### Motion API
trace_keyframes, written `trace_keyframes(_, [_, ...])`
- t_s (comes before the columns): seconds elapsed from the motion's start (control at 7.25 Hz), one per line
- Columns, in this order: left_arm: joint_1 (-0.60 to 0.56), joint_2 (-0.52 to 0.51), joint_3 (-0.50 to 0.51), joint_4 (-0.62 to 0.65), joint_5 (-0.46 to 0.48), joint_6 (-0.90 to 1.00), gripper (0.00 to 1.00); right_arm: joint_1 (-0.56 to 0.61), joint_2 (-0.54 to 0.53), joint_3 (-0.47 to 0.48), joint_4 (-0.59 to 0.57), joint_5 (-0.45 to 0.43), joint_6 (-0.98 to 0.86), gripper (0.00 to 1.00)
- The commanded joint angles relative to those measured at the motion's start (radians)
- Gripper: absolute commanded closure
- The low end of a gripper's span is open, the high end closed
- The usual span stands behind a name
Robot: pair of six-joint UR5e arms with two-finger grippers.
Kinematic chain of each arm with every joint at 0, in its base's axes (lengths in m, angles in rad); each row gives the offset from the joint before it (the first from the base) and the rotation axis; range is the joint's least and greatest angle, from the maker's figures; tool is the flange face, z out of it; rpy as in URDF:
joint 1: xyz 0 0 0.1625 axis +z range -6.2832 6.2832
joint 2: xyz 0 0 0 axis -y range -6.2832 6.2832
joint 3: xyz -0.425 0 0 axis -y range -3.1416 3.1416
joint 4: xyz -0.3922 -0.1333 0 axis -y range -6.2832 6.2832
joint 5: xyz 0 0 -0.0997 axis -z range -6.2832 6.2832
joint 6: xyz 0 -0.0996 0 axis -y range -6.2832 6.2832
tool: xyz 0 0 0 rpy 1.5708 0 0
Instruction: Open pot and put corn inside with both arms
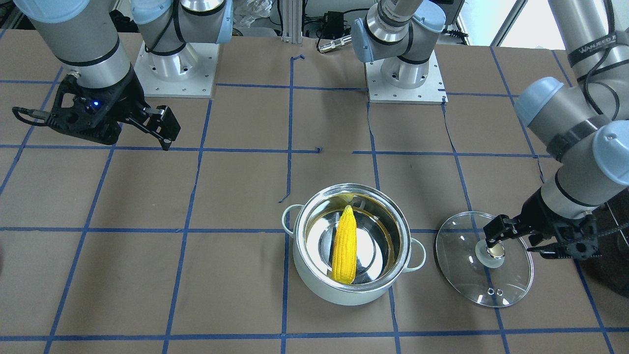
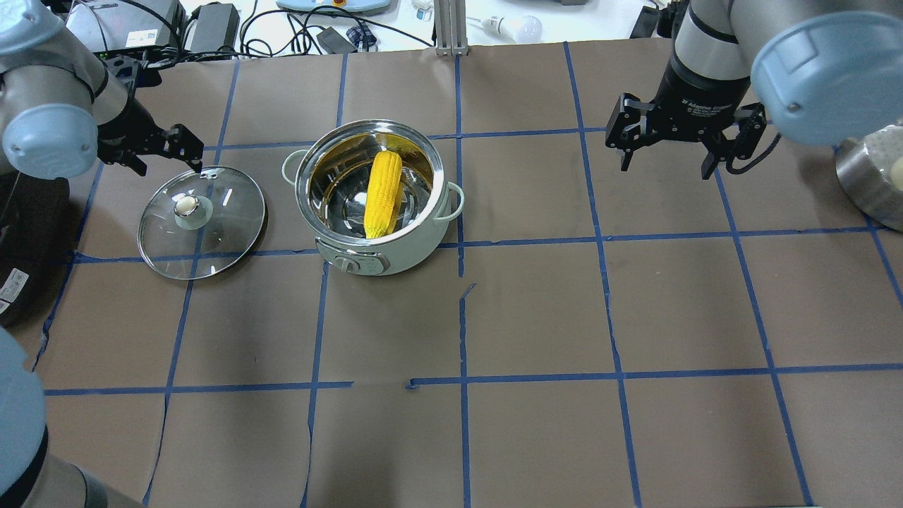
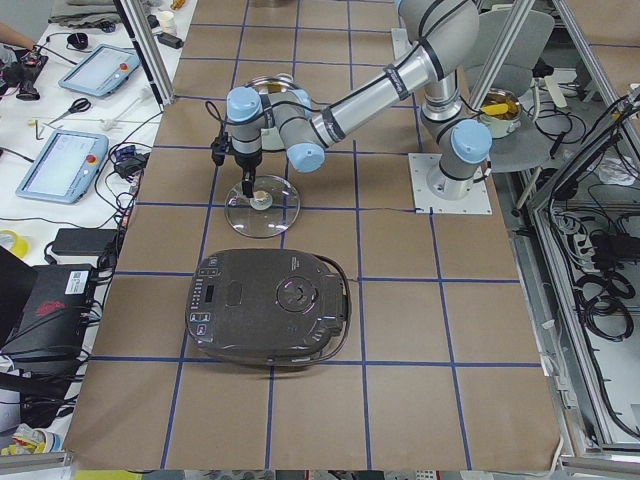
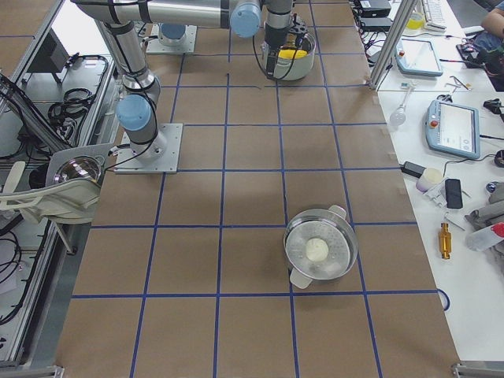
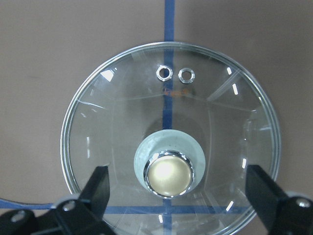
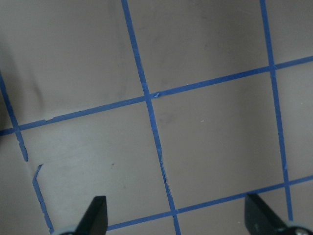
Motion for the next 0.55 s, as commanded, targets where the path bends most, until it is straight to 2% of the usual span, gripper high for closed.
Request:
trace_keyframes(0.0, [-0.165,0.11,0.094,-0.166,0.002,-0.172,0.0,-0.005,-0.008,-0.041,0.062,-0.014,-0.008,0.0])
trace_keyframes(0.14, [-0.238,0.153,0.143,-0.26,0.001,-0.267,0.0,0.0,-0.006,-0.043,0.058,-0.016,-0.01,0.0])
trace_keyframes(0.41, [-0.296,0.227,0.15,-0.36,0.002,-0.281,0.0,-0.006,-0.015,-0.032,0.064,0.031,-0.052,0.0])
